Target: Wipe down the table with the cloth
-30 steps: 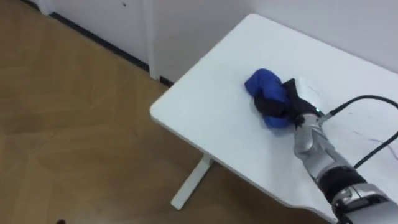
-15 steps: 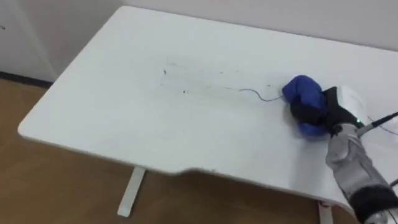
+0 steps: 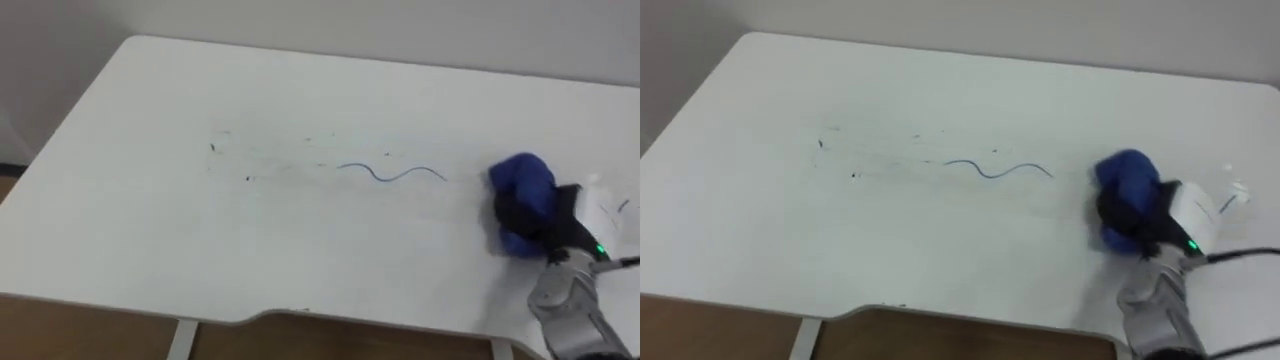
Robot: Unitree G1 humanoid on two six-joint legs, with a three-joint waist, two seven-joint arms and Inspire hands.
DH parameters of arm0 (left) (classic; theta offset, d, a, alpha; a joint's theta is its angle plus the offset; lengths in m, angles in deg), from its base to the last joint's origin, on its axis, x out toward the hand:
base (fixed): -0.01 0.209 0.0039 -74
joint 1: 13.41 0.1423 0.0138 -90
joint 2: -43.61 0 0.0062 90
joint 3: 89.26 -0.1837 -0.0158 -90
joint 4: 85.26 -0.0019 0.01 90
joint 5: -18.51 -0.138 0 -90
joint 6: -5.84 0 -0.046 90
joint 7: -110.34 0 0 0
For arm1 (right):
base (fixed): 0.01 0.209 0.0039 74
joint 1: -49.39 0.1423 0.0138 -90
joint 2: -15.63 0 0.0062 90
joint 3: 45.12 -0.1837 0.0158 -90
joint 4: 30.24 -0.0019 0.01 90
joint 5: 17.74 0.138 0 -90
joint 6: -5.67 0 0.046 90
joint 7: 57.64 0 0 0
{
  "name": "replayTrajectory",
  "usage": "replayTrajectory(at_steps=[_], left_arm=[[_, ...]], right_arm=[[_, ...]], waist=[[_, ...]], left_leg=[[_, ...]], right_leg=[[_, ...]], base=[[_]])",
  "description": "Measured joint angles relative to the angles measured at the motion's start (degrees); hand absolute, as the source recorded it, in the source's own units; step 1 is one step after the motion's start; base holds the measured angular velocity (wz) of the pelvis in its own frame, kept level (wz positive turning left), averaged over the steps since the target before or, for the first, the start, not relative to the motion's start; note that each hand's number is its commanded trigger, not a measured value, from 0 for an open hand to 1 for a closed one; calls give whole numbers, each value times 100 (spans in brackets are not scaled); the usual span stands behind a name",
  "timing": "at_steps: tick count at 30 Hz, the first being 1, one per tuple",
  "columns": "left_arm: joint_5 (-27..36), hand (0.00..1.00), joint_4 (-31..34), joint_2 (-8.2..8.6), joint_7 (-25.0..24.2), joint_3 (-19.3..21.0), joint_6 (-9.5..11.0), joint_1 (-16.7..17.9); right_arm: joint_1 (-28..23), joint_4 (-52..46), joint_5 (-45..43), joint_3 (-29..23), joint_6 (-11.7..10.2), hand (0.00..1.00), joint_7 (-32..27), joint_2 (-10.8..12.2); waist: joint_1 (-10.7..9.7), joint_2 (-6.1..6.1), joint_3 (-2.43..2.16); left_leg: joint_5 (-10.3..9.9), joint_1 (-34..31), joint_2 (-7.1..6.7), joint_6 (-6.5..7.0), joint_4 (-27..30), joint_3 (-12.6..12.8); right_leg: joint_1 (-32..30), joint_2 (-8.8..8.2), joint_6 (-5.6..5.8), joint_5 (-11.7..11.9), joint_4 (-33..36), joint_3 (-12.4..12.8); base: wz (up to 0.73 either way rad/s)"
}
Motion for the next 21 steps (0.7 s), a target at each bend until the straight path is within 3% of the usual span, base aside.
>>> replayTrajectory(at_steps=[2, 3, 5, 9, 11, 12, 14, 15, 17, 21], left_arm=[[-37, 0, -5, -15, -56, 18, -38, -158], [-125, 0, 8, -18, -108, 18, -42, -181], [-136, 0, 9, -25, -108, 19, -77, -165], [-128, 0, 28, -29, -216, 58, -208, 152], [-134, 0, 14, -44, -216, 81, -205, 281], [-137, 0, 4, -40, -218, 85, -203, 349], [-149, 0, 32, -49, -218, 233, -144, 496], [-147, 0, 28, -71, -215, 366, -52, 532], [-147, 0, 35, -115, -214, 476, 54, 537], [-246, 0, 52, -183, -202, 476, 270, 487]], right_arm=[[623, -7, -363, 445, -132, 100, 228, 94], [879, -8, -571, 571, -247, 100, 349, 121], [1045, 10, -654, 637, -370, 100, 396, 150], [697, 645, -551, 609, -528, 100, 434, 109], [199, 1091, -442, 331, -683, 100, 388, 73], [-264, 985, -252, -49, -997, 100, 138, 67], [-618, 1004, -258, -349, -1257, 100, -99, -34], [-907, 1020, -237, -539, -1379, 100, -183, -185], [-1259, 1131, -183, -972, -1475, 100, -280, -333], [-1445, 1597, 187, -1520, -1509, 100, -481, -605]], waist=[[276, -70, 61], [454, -112, 56], [621, -160, 60], [632, -209, 42], [508, -217, 37], [345, -185, 42], [171, -147, 36], [89, -147, -26], [-107, -114, -65], [-301, -80, -79]], left_leg=[[30, -109, -1, -7, -9, -93], [45, -202, -15, 2, 8, -223], [70, -240, -75, 12, 29, -498], [90, -137, -190, 46, 34, -849], [101, -126, -262, 65, 37, -951], [114, -114, -320, 86, 36, -961], [118, -31, -353, 92, 24, -940], [117, 41, -372, 92, -13, -927], [117, 135, -390, 93, -18, -928], [100, 168, -385, 124, -25, -909]], right_leg=[[-63, 2, -21, 12, -13, -84], [-57, -5, -21, 13, -42, -230], [31, -17, -11, 19, -165, -420], [414, -61, 49, 26, -297, -557], [522, -119, 99, -6, -301, -603], [572, -165, 133, -27, -312, -591], [649, -202, 158, -42, -312, -602], [703, -219, 174, -52, -313, -596], [822, -235, 176, -52, -304, -602], [855, -235, 215, -60, -299, -590]], base=[[32], [56], [79], [67], [51], [43], [2], [-4], [10], [-11]])
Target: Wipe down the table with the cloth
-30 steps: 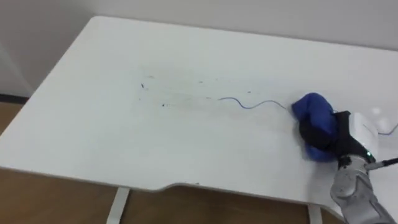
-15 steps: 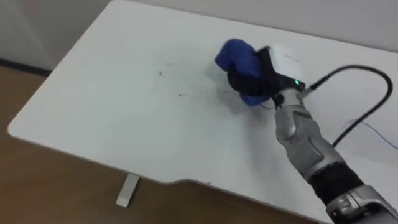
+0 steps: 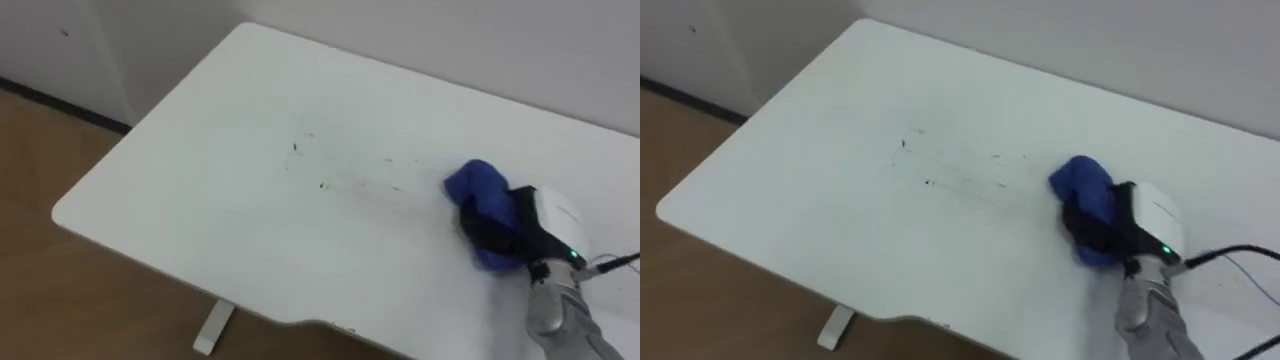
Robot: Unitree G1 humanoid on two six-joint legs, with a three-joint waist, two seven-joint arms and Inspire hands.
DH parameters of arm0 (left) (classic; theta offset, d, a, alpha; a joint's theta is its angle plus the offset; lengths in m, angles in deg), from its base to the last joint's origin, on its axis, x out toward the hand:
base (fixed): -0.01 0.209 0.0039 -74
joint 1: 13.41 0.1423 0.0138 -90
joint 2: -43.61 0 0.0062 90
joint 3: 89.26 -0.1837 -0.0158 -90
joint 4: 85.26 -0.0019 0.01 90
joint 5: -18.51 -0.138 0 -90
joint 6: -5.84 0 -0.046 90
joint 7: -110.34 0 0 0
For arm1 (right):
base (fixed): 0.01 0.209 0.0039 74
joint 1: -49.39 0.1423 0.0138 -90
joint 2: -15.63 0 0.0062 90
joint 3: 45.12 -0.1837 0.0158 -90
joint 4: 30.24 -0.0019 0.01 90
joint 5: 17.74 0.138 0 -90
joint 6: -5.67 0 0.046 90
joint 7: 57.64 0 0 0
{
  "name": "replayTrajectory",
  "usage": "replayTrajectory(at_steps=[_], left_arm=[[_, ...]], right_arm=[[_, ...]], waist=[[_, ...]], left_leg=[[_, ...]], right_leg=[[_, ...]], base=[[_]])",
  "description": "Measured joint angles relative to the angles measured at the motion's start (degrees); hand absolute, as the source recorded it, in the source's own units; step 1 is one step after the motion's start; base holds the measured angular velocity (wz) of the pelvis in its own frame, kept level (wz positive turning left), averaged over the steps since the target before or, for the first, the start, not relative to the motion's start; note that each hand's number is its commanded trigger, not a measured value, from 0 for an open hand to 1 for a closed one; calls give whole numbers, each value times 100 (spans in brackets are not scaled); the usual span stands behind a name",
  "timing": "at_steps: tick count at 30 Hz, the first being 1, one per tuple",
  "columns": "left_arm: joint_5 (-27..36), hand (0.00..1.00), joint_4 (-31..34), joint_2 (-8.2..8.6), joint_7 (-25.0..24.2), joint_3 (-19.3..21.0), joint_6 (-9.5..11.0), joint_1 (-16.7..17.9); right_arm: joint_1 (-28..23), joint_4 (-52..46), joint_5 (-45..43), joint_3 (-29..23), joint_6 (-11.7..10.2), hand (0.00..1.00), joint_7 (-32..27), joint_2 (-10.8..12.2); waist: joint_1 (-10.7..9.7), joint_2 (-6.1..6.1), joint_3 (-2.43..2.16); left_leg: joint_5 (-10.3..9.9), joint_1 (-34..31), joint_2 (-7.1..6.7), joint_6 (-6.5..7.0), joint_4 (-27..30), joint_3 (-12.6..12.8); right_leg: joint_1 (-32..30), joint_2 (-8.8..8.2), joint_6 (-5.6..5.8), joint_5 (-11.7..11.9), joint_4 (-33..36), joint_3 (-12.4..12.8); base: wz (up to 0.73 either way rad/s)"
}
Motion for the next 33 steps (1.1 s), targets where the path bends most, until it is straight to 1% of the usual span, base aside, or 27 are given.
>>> replayTrajectory(at_steps=[2, 4, 5, 6, 7, 9, 10, 11, 12, 13, 14, 15, 16, 17, 19, 21, 22, 23, 24, 25, 26, 27, 28, 29, 30, 32, 33], left_arm=[[-82, 0, -1, 7, 2, -17, 12, -69], [-78, 0, 2, 24, 16, -133, -28, -187], [-115, 0, -14, 59, 28, -216, -82, -280], [-139, 0, -35, 121, 36, -294, -123, -367], [-139, 0, -34, 138, 35, -360, -152, -396], [-135, 0, -121, 149, 8, -646, -215, -539], [-135, 0, -166, 156, -6, -671, -233, -600], [-130, 0, -283, 164, -6, -757, -278, -697], [-136, 0, -291, 170, -9, -836, -369, -771], [-137, 0, -263, 172, -19, -857, -383, -778], [-134, 0, -242, 172, -26, -858, -414, -758], [-105, 0, -266, 174, -25, -860, -467, -690], [-62, 0, -282, 174, -22, -860, -497, -652], [19, 0, -281, 174, -22, -856, -541, -545], [45, 0, -277, 172, -21, -829, -559, -382], [36, 0, -253, 174, -35, -660, -530, -167], [36, 0, -249, 172, -35, -581, -514, -108], [35, 0, -248, 174, -44, -357, -473, 58], [35, 0, -251, 151, -41, -199, -455, 183], [38, 0, -257, 135, -39, -127, -421, 258], [37, 0, -251, 117, -39, 53, -278, 250], [39, 0, -247, 75, -44, 52, -114, 264], [36, 0, -236, 63, -44, 62, -57, 269], [39, 0, -206, 69, -43, 107, 22, 268], [38, 0, -156, 73, -42, 104, 51, 246], [31, 0, -54, 79, -30, 31, 86, 217], [7, 0, -19, 108, -29, 16, 89, 196]], right_arm=[[70, 120, 112, -97, 94, 100, -7, -24], [301, 125, 275, -19, 350, 100, 8, 25], [500, 99, 295, 76, 604, 100, 44, 105], [795, -44, 318, 313, 928, 100, 144, 277], [954, -134, 323, 502, 1064, 100, 212, 358], [1563, -795, 262, 1398, 1402, 100, 548, 810], [1712, -986, 221, 1594, 1412, 100, 609, 945], [2154, -1100, 183, 2017, 1384, 100, 710, 1166], [2578, -1090, 149, 2370, 1323, 100, 858, 1389], [2740, -1063, 68, 2471, 1265, 100, 946, 1463], [2959, -1012, -101, 2531, 1153, 100, 1078, 1603], [3139, -939, -216, 2533, 1080, 100, 1144, 1718], [3165, -865, -223, 2533, 1028, 100, 1152, 1731], [3139, -727, -221, 2531, 923, 100, 1149, 1715], [2848, -476, -206, 2458, 822, 100, 1135, 1528], [1866, -138, -209, 2030, 578, 100, 1080, 1193], [1564, -144, -294, 1945, 442, 100, 803, 1077], [1023, -392, -298, 1557, 133, 100, 544, 850], [712, -356, -283, 1224, -4, 100, 340, 603], [550, -332, -234, 1035, -30, 100, 266, 468], [176, -323, -114, 564, -71, 100, 154, 201], [-179, -317, 46, 183, -91, 100, 50, -4], [-349, -302, 105, 22, -112, 100, -18, -87], [-616, -216, 307, -226, -188, 100, -130, -228], [-716, -98, 569, -366, -208, 100, -220, -285], [-740, 55, 789, -518, -143, 100, -229, -357], [-660, 92, 845, -533, -11, 100, -222, -357]], waist=[[3, 5, 0], [12, 19, 2], [75, 50, -12], [206, 62, -24], [259, 79, -23], [453, 97, -23], [532, 96, -21], [724, 83, -16], [864, 64, 45], [1011, 85, 83], [1272, 26, 61], [1377, 0, 82], [1394, -12, 81], [1407, -23, 76], [1399, -37, 85], [1165, -44, 87], [1118, -44, 86], [881, -47, 82], [632, -29, 87], [557, -19, 81], [411, -16, 75], [275, -10, 71], [232, -7, 59], [117, 2, 18], [-62, 6, 9], [-199, 7, 6], [-182, 7, 6]], left_leg=[[-29, -50, 7, 29, 10, -1], [-7, -146, 18, 6, 37, 30], [27, -189, 51, -23, 28, 128], [51, -218, 102, -54, 17, 208], [63, -235, 126, -64, 16, 239], [132, -351, 225, -121, 14, 346], [153, -378, 249, -127, 12, 354], [175, -383, 296, -161, -12, 387], [200, -339, 316, -193, -59, 363], [204, -327, 317, -200, -76, 331], [212, -330, 315, -213, -82, 278], [213, -330, 290, -213, -88, 159], [222, -330, 280, -203, -84, 114], [215, -293, 261, -185, -77, 15], [206, -268, 204, -164, -70, -146], [213, -258, 80, -101, -75, -350], [205, -254, 63, -85, -71, -349], [194, -235, 24, -65, -77, -327], [183, -192, -2, -47, -96, -307], [180, -172, -4, -41, -104, -292], [173, -128, -6, -32, -133, -249], [162, -128, -15, -26, -171, -233], [151, -116, -13, -26, -173, -199], [132, -102, -6, -29, -166, -143], [133, -89, -3, -30, -158, -146], [133, -44, 16, -31, -156, -86], [130, -8, 44, -35, -165, -3]], right_leg=[[-55, 8, 34, -22, 1, 5], [-132, 16, 22, -15, 0, 49], [-219, 31, -24, 15, 31, 102], [-339, 66, -79, 50, 75, 245], [-409, 81, -105, 66, 107, 293], [-584, 184, -207, 125, 106, 369], [-620, 207, -230, 133, 95, 369], [-683, 239, -278, 133, 95, 367], [-695, 272, -305, 122, 79, 379], [-676, 288, -308, 112, 55, 381], [-649, 307, -305, 108, -8, 341], [-585, 298, -283, 93, -24, 231], [-545, 288, -275, 88, -31, 159], [-444, 271, -266, 83, -27, 29], [-346, 231, -243, 69, -4, -48], [-186, 167, -168, 69, -103, -187], [-178, 149, -151, 63, -98, -181], [-165, 108, -102, 42, -104, -180], [-131, 82, -73, 25, -108, -153], [-122, 77, -69, 26, -104, -153], [-108, 64, -55, 20, -106, -148], [-86, 50, -24, 1, -100, -147], [-83, 48, -9, -9, -99, -128], [-62, 48, 2, -19, -100, -83], [-41, 50, 2, -19, -91, -83], [-37, 56, -3, -16, -72, -25], [-59, 71, -25, -2, -65, 63]], base=[[-21], [-22], [-41], [-50], [-59], [-29], [-12], [-5], [0], [19], [35], [43], [56], [61], [57], [53], [21], [-10], [-15], [-18], [-15], [-18], [-23], [-19], [-16], [-21], [-36]])
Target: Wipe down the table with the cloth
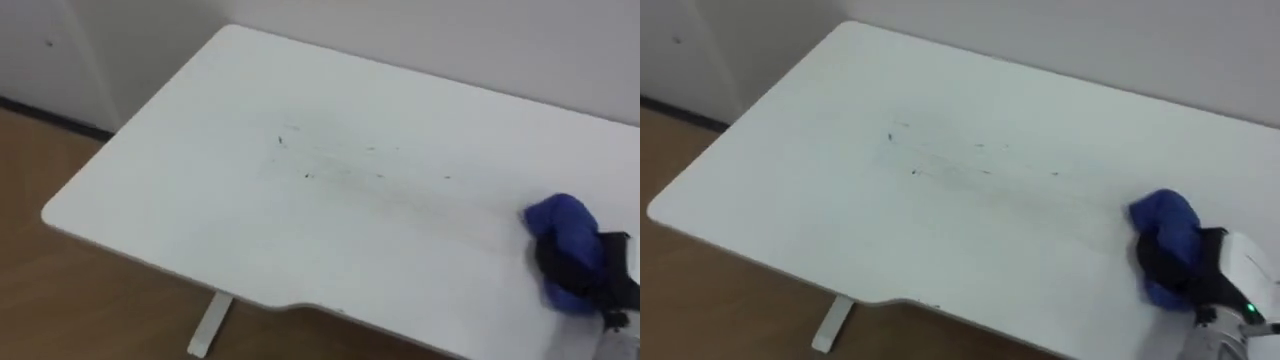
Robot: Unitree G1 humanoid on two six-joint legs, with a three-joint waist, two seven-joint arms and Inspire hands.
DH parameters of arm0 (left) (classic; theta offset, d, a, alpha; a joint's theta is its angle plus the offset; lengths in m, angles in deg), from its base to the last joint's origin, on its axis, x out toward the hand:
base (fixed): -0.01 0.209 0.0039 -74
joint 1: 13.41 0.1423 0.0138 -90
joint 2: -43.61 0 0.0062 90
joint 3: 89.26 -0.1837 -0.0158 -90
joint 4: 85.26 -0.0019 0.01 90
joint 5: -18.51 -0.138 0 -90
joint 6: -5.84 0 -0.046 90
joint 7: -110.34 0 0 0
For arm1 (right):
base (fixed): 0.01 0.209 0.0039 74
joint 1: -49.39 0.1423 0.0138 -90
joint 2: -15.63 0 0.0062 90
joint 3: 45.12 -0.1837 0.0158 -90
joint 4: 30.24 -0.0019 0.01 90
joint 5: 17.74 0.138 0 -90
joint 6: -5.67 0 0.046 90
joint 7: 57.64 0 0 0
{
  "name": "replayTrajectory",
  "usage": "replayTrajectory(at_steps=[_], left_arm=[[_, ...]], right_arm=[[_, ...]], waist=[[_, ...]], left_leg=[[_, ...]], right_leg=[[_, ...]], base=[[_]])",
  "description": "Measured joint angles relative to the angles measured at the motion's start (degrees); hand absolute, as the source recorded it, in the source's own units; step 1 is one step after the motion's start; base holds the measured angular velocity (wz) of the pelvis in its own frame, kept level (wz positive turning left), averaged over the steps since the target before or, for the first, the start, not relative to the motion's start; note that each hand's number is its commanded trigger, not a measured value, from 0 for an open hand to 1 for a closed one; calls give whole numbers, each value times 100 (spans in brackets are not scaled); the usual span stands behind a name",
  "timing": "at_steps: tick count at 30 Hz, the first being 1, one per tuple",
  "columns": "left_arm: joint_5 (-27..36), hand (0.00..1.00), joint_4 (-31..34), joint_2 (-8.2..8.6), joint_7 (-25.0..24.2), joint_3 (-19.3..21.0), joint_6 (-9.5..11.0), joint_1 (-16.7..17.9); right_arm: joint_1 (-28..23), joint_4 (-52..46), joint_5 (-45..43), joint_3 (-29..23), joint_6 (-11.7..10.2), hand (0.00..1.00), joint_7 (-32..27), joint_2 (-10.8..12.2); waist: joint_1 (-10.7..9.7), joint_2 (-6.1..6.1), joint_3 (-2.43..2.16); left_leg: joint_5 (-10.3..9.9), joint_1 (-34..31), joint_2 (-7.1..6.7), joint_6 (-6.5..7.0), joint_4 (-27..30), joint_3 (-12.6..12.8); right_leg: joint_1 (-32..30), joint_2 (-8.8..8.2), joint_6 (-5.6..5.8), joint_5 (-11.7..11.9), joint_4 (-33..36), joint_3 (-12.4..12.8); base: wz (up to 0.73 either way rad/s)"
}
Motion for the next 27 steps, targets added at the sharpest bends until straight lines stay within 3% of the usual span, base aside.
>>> replayTrajectory(at_steps=[1, 4, 6, 7, 9, 12, 14, 15, 16, 20, 21, 23, 24, 25, 27], left_arm=[[-46, 0, 5, 12, 5, -19, 1, -10], [-149, 0, -74, 59, 33, -365, -209, -252], [-183, 0, -284, 94, 11, -558, -286, -556], [-193, 0, -288, 92, 10, -597, -308, -600], [-200, 0, -276, 103, -54, -658, -384, -727], [-179, 0, -222, 70, -127, -683, -456, -647], [-181, 0, -210, 56, -112, -656, -598, -488], [-182, 0, -209, 59, -107, -655, -672, -346], [-185, 0, -209, 63, -107, -649, -681, -286], [-173, 0, -351, 98, -140, -620, -634, -146], [-173, 0, -343, 101, -154, -622, -582, -51], [-114, 0, -259, 79, -154, -583, -512, 57], [-85, 0, -221, 54, -125, -536, -455, 37], [-92, 0, -234, 40, -112, -523, -408, 49], [-127, 0, -194, 5, -83, -396, -250, -60]], right_arm=[[68, -3, 0, 4, 89, 100, 5, 10], [784, -17, 15, 348, 669, 100, 46, 385], [1555, -561, 24, 1278, 1166, 100, 414, 805], [1777, -698, 24, 1565, 1203, 100, 515, 929], [2881, -807, -231, 2391, 1142, 100, 846, 1407], [3776, -649, -439, 2742, 910, 100, 1140, 1567], [3900, -620, -423, 2698, 826, 100, 1172, 1561], [3874, -520, -432, 2688, 836, 100, 1171, 1529], [3824, -425, -435, 2648, 817, 100, 1175, 1515], [2759, 411, -507, 1887, 656, 100, 1170, 1302], [2278, 308, -634, 1740, 388, 100, 830, 1099], [1765, 234, -652, 1370, 154, 100, 589, 772], [1479, 273, -651, 1108, 130, 100, 412, 591], [1324, 293, -645, 952, 118, 100, 349, 509], [726, 305, -520, 371, 112, 100, 147, 273]], waist=[[0, 3, -1], [193, 35, 0], [446, 40, -6], [512, 41, -7], [838, 70, 23], [1374, 99, 39], [1373, 62, 39], [1373, 13, 28], [1363, 24, 49], [1185, 12, 65], [970, 22, 65], [594, 68, 73], [390, 110, 84], [313, 139, 83], [63, 229, 26]], left_leg=[[-5, 5, 15, -6, 3, 28], [-27, -41, 138, -42, 79, 286], [-21, -146, 253, -132, 92, 438], [-10, -174, 277, -154, 90, 464], [45, -205, 334, -181, 78, 468], [84, -268, 304, -189, 72, 238], [121, -303, 240, -159, 46, 6], [133, -289, 193, -136, 14, -81], [139, -281, 163, -126, -10, -119], [113, -123, -6, -20, 7, -180], [96, -102, -60, 10, 17, -174], [47, -78, -96, 81, 113, -85], [-7, -25, -100, 117, 145, -1], [-39, 1, -100, 131, 159, 37], [-208, 88, -71, 173, 290, 241]], right_leg=[[-10, 7, -19, 13, -1, 17], [-194, 80, -112, 76, 88, 235], [-381, 160, -209, 140, 103, 313], [-426, 180, -230, 151, 104, 313], [-533, 255, -290, 167, 74, 307], [-502, 245, -281, 152, 58, 81], [-414, 202, -261, 142, 46, -120], [-373, 162, -232, 124, 64, -226], [-351, 138, -202, 105, 54, -235], [-112, -44, -62, 18, 93, -308], [-105, -120, 10, -28, 157, -302], [-81, -186, 46, -51, 234, -267], [-83, -223, 86, -77, 336, -172], [-83, -242, 97, -84, 395, -146], [-59, -301, 143, -121, 624, -49]], base=[[-45], [-48], [-40], [-16], [3], [37], [74], [57], [47], [25], [0], [-11], [-22], [-30], [-50]])
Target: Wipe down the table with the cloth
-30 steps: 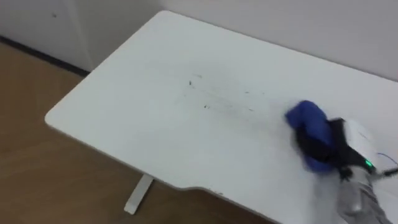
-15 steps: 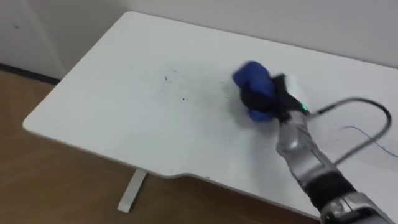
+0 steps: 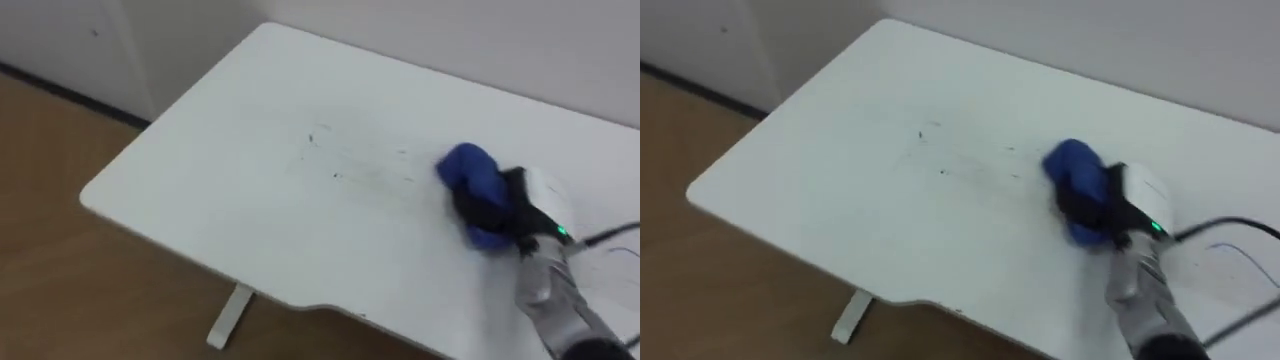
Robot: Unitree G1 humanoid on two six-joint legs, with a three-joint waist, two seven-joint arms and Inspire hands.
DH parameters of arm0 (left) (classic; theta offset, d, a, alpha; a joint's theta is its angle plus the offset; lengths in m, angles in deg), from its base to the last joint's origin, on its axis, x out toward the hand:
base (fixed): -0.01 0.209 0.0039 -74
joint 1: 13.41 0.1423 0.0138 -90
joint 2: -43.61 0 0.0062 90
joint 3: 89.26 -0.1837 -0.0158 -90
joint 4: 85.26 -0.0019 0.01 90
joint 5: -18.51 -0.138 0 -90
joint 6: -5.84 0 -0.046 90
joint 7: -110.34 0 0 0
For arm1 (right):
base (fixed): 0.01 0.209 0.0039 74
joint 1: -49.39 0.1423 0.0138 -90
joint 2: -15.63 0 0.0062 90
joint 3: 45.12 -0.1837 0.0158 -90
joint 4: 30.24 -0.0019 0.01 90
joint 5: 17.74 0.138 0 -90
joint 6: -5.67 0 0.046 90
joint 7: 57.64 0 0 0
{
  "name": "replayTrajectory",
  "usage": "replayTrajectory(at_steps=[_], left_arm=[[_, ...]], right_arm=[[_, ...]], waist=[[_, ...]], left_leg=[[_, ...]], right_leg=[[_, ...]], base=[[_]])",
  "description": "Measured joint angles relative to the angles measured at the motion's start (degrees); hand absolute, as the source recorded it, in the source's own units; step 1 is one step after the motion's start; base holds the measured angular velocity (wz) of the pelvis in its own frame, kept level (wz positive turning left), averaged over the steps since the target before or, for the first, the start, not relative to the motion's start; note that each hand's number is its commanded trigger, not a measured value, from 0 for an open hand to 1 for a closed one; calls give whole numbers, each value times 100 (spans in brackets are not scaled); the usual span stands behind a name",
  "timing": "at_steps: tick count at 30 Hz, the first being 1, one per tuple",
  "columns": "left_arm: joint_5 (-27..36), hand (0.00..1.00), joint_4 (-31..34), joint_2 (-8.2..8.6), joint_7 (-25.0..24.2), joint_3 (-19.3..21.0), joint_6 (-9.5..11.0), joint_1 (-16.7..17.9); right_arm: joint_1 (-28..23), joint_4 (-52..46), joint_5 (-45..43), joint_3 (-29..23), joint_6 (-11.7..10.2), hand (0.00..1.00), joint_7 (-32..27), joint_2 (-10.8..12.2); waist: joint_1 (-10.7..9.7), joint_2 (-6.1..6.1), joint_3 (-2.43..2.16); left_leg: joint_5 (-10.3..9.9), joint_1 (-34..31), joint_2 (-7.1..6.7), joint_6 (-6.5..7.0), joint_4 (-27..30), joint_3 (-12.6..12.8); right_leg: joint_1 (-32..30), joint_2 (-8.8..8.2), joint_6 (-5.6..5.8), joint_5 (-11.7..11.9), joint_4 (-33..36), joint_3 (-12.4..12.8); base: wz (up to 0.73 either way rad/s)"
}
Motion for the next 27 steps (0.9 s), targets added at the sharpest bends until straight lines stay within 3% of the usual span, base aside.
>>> replayTrajectory(at_steps=[2, 4, 5, 7, 8, 9, 10, 11, 12, 13, 15, 16, 17, 18, 19, 20, 21, 22, 23, 24, 25, 27], left_arm=[[0, 0, 249, -51, 41, 19, 23, -3], [-10, 0, 433, -54, 167, -58, 118, -73], [-52, 0, 373, -57, 239, -106, 100, -284], [-119, 0, 160, -122, 289, -306, 137, -568], [-143, 0, -25, -165, 328, -422, 204, -727], [-189, 0, -241, -187, 340, -435, 248, -902], [-175, 0, -336, -200, 339, -433, 258, -975], [-168, 0, -399, -220, 337, -445, 257, -1117], [-48, 0, -342, -240, 337, -492, 266, -1284], [7, 0, -295, -251, 338, -503, 269, -1378], [48, 0, -232, -362, 332, -586, 251, -1440], [46, 0, -231, -402, 332, -559, 222, -1399], [46, 0, -234, -483, 321, -478, 180, -1328], [47, 0, -144, -568, 309, -310, 162, -1249], [52, 0, -151, -571, 302, -253, 170, -1155], [46, 0, -87, -566, 238, -188, 159, -972], [47, 0, -45, -532, 148, -188, 152, -693], [49, 0, -40, -486, 108, -183, 124, -545], [36, 0, -32, -378, 75, -180, 30, -283], [0, 0, -17, -334, 42, -167, -14, -110], [-10, 0, -16, -335, 10, -120, -16, -53], [-11, 0, -1, -331, -21, 58, -14, 71]], right_arm=[[-237, -38, 121, -163, 26, 100, -156, -34], [-325, -146, 224, -177, 269, 100, -254, 29], [-296, -268, 229, -149, 490, 100, -268, 144], [-77, -489, 220, 83, 883, 100, -270, 451], [205, -719, 212, 461, 1189, 100, -212, 723], [631, -955, 62, 912, 1371, 100, 11, 1017], [895, -1030, -14, 1165, 1396, 100, 129, 1176], [1494, -1035, -178, 1652, 1341, 100, 309, 1437], [2052, -975, -245, 2027, 1191, 100, 443, 1513], [2317, -942, -274, 2162, 1083, 100, 519, 1511], [2772, -907, -332, 2193, 828, 100, 609, 1492], [2774, -900, -366, 2136, 804, 100, 615, 1482], [2685, -883, -421, 1991, 769, 100, 619, 1406], [2499, -736, -412, 1812, 670, 100, 636, 1265], [2327, -655, -412, 1710, 613, 100, 658, 1163], [1931, -543, -446, 1520, 588, 100, 693, 926], [1400, -503, -455, 1226, 596, 100, 753, 664], [1057, -686, -408, 923, 495, 100, 650, 544], [628, -818, -332, 492, 499, 100, 594, 279], [241, -822, -312, 80, 543, 100, 513, 69], [102, -821, -303, -100, 579, 100, 480, 13], [-144, -768, -300, -578, 822, 100, 441, -120]], waist=[[-214, 10, -2], [-225, 59, -9], [-168, 98, -11], [175, 135, -4], [526, 136, -5], [798, 134, -5], [883, 134, -5], [1069, 145, 1], [1298, 111, 15], [1387, 53, -7], [1403, -24, -8], [1383, -41, -15], [1350, -111, 9], [1295, -241, 19], [1208, -225, 4], [1091, -222, 0], [876, -255, 10], [712, -261, 9], [391, -175, 27], [135, -193, 9], [47, -212, 11], [-279, -222, 32]], left_leg=[[-193, 17, 52, 3, 283, 116], [-419, -27, 241, 5, 616, 349], [-528, -84, 361, 12, 821, 471], [-639, -137, 600, 1, 1014, 799], [-684, -177, 761, -78, 1092, 1064], [-665, -301, 916, -205, 1153, 1225], [-651, -395, 975, -236, 1164, 1237], [-578, -547, 1127, -362, 1175, 1216], [-510, -756, 1229, -484, 1182, 1100], [-470, -884, 1248, -546, 1180, 966], [-267, -1116, 1322, -819, 1058, 376], [-226, -1099, 1369, -910, 1001, 237], [-136, -1026, 1470, -1116, 891, 23], [-81, -949, 1642, -1357, 817, -78], [-56, -914, 1770, -1481, 813, -126], [89, -822, 2075, -1377, 764, 20], [324, -806, 2302, -1183, 675, 293], [425, -809, 2400, -1118, 650, 410], [548, -815, 2476, -1088, 672, 532], [588, -836, 2446, -1082, 765, 733], [586, -845, 2399, -1083, 829, 823], [445, -859, 2144, -1096, 1113, 1033]], right_leg=[[-6, -21, -1, -68, 208, 36], [-137, -36, -22, -87, 513, -20], [-291, -117, -34, -82, 818, -99], [-727, -230, -100, -75, 1494, -70], [-1020, -418, -153, -160, 1957, -40], [-1276, -593, -130, -293, 2041, 139], [-1333, -663, -118, -317, 1992, 248], [-1405, -759, -103, -308, 1689, 432], [-1429, -862, -72, -259, 1283, 569], [-1426, -923, -21, -206, 1038, 630], [-1265, -1121, 1, 168, 375, 657], [-1234, -1122, 0, 265, 292, 642], [-1270, -1100, 20, 430, 262, 615], [-1383, -999, 112, 646, 334, 575], [-1343, -931, 534, 515, 602, 589], [-1328, -714, 368, 75, 1029, 535], [-1325, -599, 248, -214, 1277, 381], [-1308, -531, 191, -323, 1344, 321], [-1221, -419, 119, -467, 1351, 213], [-1152, -348, 50, -553, 1325, 146], [-1148, -334, 15, -588, 1332, 132], [-1068, -198, -122, -584, 1178, 158]], base=[[-60], [-65], [-76], [-102], [-126], [-108], [-53], [0], [20], [80], [126], [114], [94], [95], [75], [62], [48], [41], [36], [29], [8], [-19]])
